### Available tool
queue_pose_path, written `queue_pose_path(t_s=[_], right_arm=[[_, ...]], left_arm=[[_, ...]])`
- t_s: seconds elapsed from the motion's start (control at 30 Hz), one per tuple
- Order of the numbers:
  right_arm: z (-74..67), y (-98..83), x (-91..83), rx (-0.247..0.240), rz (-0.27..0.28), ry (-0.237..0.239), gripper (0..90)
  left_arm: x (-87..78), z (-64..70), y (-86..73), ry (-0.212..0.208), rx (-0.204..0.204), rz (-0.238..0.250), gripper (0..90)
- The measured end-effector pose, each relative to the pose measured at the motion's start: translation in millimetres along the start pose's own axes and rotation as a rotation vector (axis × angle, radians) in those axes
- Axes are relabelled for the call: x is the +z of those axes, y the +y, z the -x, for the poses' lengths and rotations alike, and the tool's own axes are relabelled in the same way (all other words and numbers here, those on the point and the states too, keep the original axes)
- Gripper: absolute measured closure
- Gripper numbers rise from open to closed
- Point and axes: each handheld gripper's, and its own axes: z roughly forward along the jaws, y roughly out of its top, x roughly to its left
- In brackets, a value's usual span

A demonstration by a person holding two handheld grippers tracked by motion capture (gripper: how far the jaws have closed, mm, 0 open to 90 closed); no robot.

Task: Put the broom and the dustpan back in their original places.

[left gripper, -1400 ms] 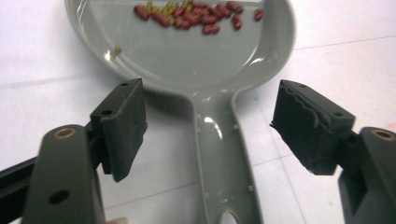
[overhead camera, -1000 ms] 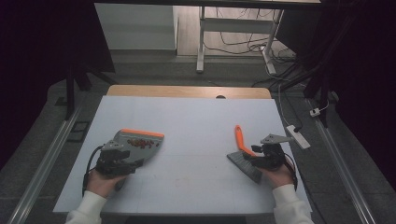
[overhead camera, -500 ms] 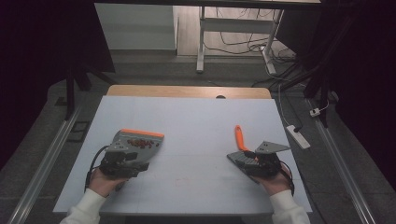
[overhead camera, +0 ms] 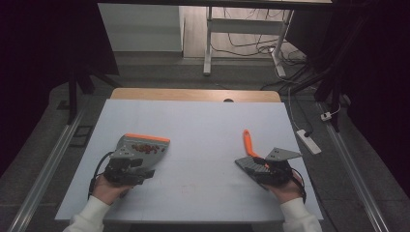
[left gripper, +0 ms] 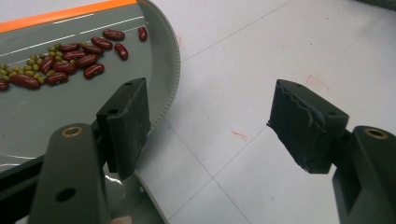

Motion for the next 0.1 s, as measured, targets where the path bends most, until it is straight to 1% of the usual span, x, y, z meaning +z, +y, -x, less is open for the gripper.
queue_pose_path(t_s=[0.1], right_arm=[[-0.3,0.3,0.4,-0.003,-0.003,0.000,44.6]], left_arm=[[0.2,-0.2,-0.3,0.001,-0.003,-0.001,29.3]])
